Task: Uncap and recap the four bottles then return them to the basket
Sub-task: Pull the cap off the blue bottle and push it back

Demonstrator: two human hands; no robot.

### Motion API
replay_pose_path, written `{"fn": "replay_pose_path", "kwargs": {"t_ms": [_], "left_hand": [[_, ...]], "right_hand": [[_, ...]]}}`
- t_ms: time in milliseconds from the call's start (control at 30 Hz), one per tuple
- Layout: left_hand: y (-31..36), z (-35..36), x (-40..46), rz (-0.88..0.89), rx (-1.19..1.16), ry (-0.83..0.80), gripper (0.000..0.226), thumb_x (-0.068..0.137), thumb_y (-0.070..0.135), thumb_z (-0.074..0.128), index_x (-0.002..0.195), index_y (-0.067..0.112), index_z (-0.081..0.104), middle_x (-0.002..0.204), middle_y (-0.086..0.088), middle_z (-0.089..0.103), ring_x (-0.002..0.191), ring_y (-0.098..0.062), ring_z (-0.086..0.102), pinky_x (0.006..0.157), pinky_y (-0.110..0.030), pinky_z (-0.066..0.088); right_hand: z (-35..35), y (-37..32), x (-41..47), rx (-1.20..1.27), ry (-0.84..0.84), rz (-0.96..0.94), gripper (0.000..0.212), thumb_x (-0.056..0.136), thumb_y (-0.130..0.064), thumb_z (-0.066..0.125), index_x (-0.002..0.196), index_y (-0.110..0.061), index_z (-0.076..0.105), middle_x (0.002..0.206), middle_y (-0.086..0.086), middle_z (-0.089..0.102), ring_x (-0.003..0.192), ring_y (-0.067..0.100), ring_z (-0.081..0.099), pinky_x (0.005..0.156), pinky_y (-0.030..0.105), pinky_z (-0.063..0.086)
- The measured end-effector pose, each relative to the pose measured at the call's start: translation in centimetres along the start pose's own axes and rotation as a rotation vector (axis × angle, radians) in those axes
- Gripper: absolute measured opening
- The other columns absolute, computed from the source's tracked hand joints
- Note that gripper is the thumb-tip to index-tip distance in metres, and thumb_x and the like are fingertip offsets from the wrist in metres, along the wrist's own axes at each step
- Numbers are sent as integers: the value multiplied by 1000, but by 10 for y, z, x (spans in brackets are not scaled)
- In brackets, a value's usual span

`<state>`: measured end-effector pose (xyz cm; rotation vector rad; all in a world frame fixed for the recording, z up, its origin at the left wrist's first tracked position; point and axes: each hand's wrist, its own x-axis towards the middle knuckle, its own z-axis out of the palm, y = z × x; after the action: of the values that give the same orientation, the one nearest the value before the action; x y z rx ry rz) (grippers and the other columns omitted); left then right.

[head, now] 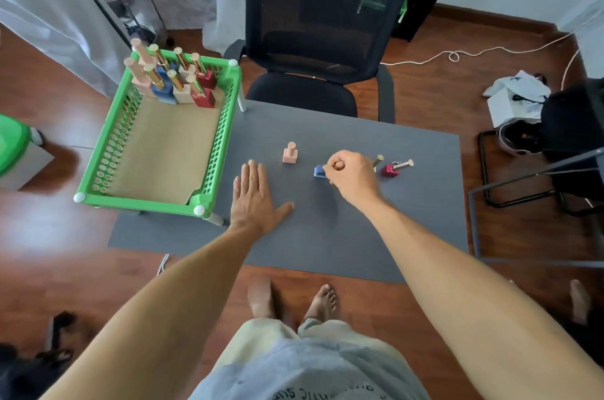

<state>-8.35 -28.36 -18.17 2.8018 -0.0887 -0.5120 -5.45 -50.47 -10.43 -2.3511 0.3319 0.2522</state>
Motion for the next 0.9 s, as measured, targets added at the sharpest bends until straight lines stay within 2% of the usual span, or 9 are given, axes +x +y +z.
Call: {"fn": "replay_pose_path", "kwargs": {"t_ms": [167,267,367,467,600,733,900], "left_hand": [[-5,17,-2,-35,-30,29,120,79,86,31,158,6,-11,166,-11,-17,152,-24,-21,123,-42,-12],[-7,23,-3,-35,-37,55,119,79,88,29,158,8,-12,166,-10,-19,151,-21,-25,122,-41,-15],[-9,26,-1,-37,-33,69,118,79,90,27,158,10,-13,166,-8,-20,149,-19,-29,121,-40,-16],[-10,28,-1,-40,-25,74,117,80,90,24,158,10,-13,166,-7,-20,149,-18,-29,122,-41,-16],[-10,28,-1,-39,-13,81,117,80,91,21,158,11,-13,166,-6,-20,149,-18,-29,121,-40,-18],[-10,29,-1,-37,1,79,116,81,91,20,158,11,-13,166,-7,-20,149,-18,-29,119,-38,-21],[-11,30,0,-33,9,79,115,81,91,18,157,11,-15,166,-7,-22,149,-19,-30,121,-42,-16]], "right_hand": [[7,-8,15,-35,11,-39,13,92,-12,64,79,-14,68,67,1,67,61,18,52,50,28,37],[11,-13,22,-34,24,-52,11,93,-10,63,83,-9,69,70,8,69,62,24,52,54,32,42],[14,-18,26,-36,42,-63,9,94,-11,65,87,-7,70,73,9,71,69,31,61,58,38,50],[16,-20,28,-39,48,-72,8,94,-11,66,89,-7,71,77,9,72,73,32,65,63,40,53],[18,-21,31,-32,52,-75,7,95,-9,65,90,-7,71,74,7,69,68,28,59,64,40,53],[20,-21,31,-12,58,-60,7,94,-10,65,92,-8,71,76,7,70,73,31,65,65,42,56],[25,-20,33,1,68,-43,6,94,-14,66,91,-10,71,77,5,71,75,31,68,66,45,59]]}}
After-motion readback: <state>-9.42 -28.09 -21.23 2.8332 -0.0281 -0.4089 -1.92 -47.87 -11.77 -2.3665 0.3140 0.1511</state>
